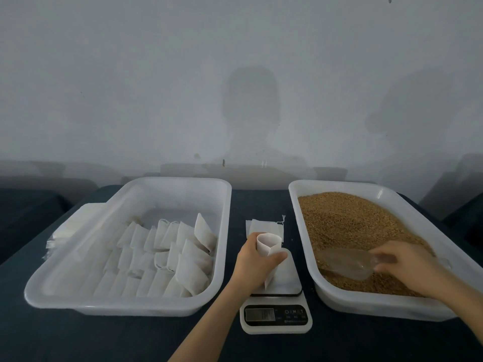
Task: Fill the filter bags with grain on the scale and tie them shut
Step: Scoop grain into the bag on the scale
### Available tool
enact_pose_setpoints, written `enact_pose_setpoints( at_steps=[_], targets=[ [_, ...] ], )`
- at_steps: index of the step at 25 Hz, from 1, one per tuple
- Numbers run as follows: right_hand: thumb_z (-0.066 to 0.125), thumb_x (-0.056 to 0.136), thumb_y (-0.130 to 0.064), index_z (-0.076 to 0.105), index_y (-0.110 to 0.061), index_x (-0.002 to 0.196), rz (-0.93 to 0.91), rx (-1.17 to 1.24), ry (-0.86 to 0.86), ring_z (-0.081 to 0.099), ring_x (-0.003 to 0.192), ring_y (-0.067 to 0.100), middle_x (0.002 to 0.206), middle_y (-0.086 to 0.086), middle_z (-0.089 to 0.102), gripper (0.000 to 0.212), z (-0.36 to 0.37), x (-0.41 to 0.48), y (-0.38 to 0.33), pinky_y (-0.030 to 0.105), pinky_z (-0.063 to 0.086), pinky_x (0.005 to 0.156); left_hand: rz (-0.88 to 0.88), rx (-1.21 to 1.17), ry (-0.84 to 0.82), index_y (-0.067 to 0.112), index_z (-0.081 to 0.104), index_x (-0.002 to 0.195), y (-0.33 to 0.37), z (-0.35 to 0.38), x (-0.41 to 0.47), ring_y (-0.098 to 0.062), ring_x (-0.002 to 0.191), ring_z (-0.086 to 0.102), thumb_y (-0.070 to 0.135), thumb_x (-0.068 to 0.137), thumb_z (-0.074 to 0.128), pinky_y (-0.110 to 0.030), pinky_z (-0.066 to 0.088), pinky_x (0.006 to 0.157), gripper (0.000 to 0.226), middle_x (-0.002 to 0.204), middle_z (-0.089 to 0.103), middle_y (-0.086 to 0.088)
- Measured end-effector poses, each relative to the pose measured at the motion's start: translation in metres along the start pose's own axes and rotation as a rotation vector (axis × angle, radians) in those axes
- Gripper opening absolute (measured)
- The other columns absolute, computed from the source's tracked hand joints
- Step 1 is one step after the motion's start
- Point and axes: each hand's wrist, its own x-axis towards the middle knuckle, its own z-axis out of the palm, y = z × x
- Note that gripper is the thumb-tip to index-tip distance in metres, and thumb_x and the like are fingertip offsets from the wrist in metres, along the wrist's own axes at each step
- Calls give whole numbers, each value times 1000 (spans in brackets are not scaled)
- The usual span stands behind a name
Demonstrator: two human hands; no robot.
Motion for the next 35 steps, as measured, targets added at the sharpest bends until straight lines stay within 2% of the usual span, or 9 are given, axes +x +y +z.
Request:
enact_pose_setpoints(
  at_steps=[5,10,14,18,22,24,28,32,35],
  targets=[
    [72,78,-25,58,-51,90,47,166,-86,53,90,-5,94,-26,61,31,-6,-9,1,26,42,82,6,-10,4,32,46,118,-1,2,0,-6,92,57,38,77,76,-10,44,63,51,103,55,15],
    [72,78,-24,63,-45,93,70,252,-86,57,95,1,100,-21,65,28,-13,-11,2,34,45,93,4,1,5,32,46,119,0,4,1,-6,92,56,39,77,75,-10,43,63,52,103,54,17],
    [72,77,-25,60,-50,89,24,259,5,56,91,-2,95,-23,62,30,-31,-3,-12,29,45,84,3,-2,5,33,46,120,0,5,2,-6,93,56,40,77,75,-10,43,65,52,106,54,15],
    [70,77,-29,60,-49,94,-75,220,42,56,87,-7,91,-26,61,28,-48,12,-39,15,41,71,-3,-1,7,33,46,120,0,6,3,-6,93,56,39,76,75,-12,43,67,52,105,54,15],
    [68,79,-30,62,-47,99,-157,141,44,59,88,-3,93,-22,63,27,-54,28,-69,20,48,75,1,-19,-2,34,47,118,-1,8,3,-7,93,56,38,76,75,-12,44,66,51,105,55,15],
    [69,79,-30,62,-48,101,-209,74,36,58,89,-2,94,-23,62,29,-55,34,-82,18,46,75,10,-25,-10,33,48,119,-2,8,3,-8,95,58,38,76,75,-12,45,68,51,106,57,13],
    [68,79,-40,63,-49,105,-245,-123,81,52,103,9,100,-22,61,29,-56,47,-94,38,32,100,17,-23,-33,31,48,124,-3,8,3,-9,98,58,38,79,74,-14,47,71,52,111,59,10],
    [66,80,-41,62,-45,112,-297,-210,97,44,98,2,91,-26,53,32,-56,55,-99,33,19,98,23,-17,-23,31,48,124,-4,7,4,-8,99,58,38,80,74,-12,46,70,52,113,58,12],
    [65,83,-40,60,-44,115,-360,-316,126,41,96,3,101,-21,58,33,-61,55,-108,30,14,95,22,-19,-18,31,48,124,-5,7,5,-6,99,58,39,80,75,-11,45,70,53,114,58,14]
  ],
)
